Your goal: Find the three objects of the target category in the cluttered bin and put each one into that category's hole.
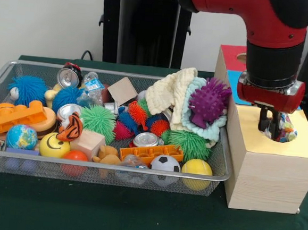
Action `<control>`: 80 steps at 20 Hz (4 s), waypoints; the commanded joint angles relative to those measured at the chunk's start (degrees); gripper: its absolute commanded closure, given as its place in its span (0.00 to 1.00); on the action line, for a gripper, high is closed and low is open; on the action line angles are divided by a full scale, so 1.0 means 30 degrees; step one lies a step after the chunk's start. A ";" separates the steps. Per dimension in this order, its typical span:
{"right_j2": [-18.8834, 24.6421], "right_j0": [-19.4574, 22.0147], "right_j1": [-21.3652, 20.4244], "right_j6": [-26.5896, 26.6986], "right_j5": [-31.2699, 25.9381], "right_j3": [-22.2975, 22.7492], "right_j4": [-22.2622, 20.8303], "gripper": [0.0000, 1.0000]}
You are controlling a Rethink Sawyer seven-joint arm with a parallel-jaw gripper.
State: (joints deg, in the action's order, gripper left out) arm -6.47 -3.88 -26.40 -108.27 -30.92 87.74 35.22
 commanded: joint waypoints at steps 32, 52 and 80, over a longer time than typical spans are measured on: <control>-0.0985 -0.0344 0.5937 -0.5545 0.1864 0.0551 0.0293 1.00; -0.1339 -0.0573 0.5743 -0.5039 0.2008 0.0544 0.0073 0.00; -0.1294 0.0370 -0.0117 -0.3366 -0.0696 0.3529 -0.0219 1.00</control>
State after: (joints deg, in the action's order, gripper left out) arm -9.81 -6.84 -24.82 -110.34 -27.16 87.55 37.76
